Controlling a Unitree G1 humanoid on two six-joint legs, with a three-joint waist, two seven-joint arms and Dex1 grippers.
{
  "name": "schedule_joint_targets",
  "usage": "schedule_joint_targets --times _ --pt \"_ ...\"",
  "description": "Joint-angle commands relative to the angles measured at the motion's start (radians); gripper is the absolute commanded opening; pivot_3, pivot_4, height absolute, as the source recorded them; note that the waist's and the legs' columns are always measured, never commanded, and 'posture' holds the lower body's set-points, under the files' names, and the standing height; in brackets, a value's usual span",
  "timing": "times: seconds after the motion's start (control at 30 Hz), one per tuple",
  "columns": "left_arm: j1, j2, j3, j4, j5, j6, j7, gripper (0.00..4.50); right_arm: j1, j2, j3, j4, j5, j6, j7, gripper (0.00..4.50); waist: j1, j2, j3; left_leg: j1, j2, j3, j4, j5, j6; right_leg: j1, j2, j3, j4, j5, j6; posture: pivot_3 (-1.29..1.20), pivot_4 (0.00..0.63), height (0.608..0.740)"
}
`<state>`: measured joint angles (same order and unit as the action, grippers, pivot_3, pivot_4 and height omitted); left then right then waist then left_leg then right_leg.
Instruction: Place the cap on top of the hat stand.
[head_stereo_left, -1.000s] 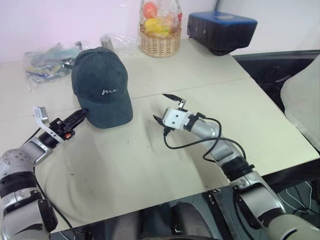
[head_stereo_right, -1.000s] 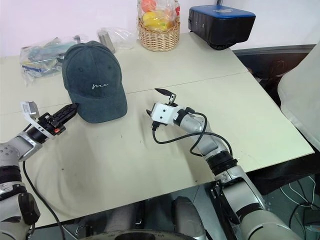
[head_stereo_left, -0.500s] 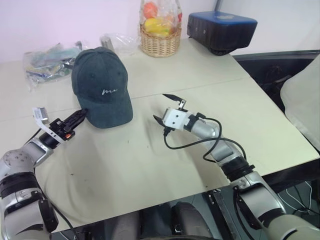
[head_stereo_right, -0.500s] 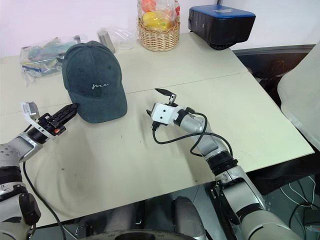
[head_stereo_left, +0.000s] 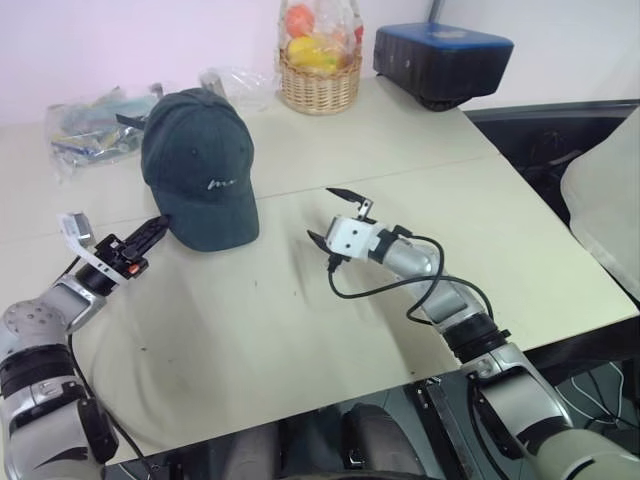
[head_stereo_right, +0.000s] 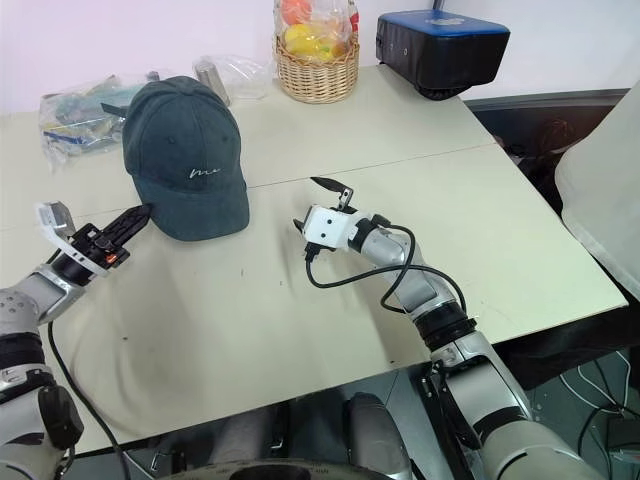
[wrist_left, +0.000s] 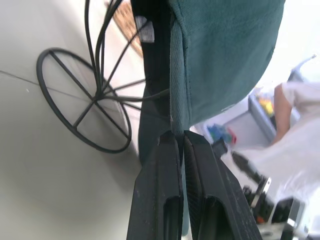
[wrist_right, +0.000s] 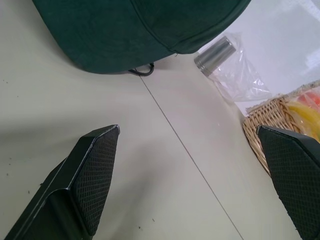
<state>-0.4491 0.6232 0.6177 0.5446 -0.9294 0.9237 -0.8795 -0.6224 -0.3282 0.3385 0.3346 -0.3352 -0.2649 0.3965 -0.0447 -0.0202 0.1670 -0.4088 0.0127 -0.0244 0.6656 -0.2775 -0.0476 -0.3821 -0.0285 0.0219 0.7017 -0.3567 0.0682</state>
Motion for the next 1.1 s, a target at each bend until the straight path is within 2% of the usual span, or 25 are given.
schedule_joint_targets --times 0.03,0.23,0.33,0.53,0.77,1.1 --pt "-0.008 0.002 0.057 0.002 -0.032 -0.008 0.029 0.04 0.000 -0.006 -0.025 -0.048 -0.001 -0.006 -0.014 4.50 0.000 0.000 0.000 0.000 0.000 0.000 0.000 0.000 0.000 0.000 0.000 0.000 0.000 0.000 0.000 0.00 0.150 0.740" --pt "0.023 -0.028 0.065 -0.010 -0.050 0.001 0.043 0.04 -0.007 -0.013 -0.026 -0.043 -0.004 -0.010 -0.011 4.50 0.000 0.000 0.000 0.000 0.000 0.000 0.000 0.000 0.000 0.000 0.000 0.000 0.000 0.000 0.000 0.00 0.150 0.740" --pt "0.052 -0.029 0.025 -0.025 -0.037 0.012 0.009 0.04 -0.012 -0.016 -0.026 -0.041 -0.004 -0.013 -0.008 4.50 0.000 0.000 0.000 0.000 0.000 0.000 0.000 0.000 0.000 0.000 0.000 0.000 0.000 0.000 0.000 0.00 0.150 0.740" --pt "0.071 0.026 -0.055 -0.011 0.014 0.015 -0.084 0.04 -0.013 -0.023 -0.026 -0.043 -0.002 -0.014 -0.004 4.50 0.000 0.000 0.000 0.000 0.000 0.000 0.000 0.000 0.000 0.000 0.000 0.000 0.000 0.000 0.000 0.00 0.150 0.740" --pt "-0.020 0.171 -0.147 0.153 0.121 -0.022 -0.231 0.04 -0.003 -0.030 -0.027 -0.057 0.000 -0.008 -0.002 4.50 -0.002 0.000 0.000 0.000 0.000 0.000 0.000 0.000 0.000 0.000 0.001 0.000 0.000 0.000 0.000 0.00 0.150 0.740" --pt "-0.108 0.202 -0.181 0.294 0.207 -0.081 -0.297 0.04 0.003 -0.032 -0.030 -0.065 -0.001 0.002 -0.008 4.50 -0.001 0.000 0.000 0.000 0.000 0.001 0.000 0.000 0.000 -0.001 0.001 0.000 0.000 0.000 0.000 0.00 0.150 0.740"
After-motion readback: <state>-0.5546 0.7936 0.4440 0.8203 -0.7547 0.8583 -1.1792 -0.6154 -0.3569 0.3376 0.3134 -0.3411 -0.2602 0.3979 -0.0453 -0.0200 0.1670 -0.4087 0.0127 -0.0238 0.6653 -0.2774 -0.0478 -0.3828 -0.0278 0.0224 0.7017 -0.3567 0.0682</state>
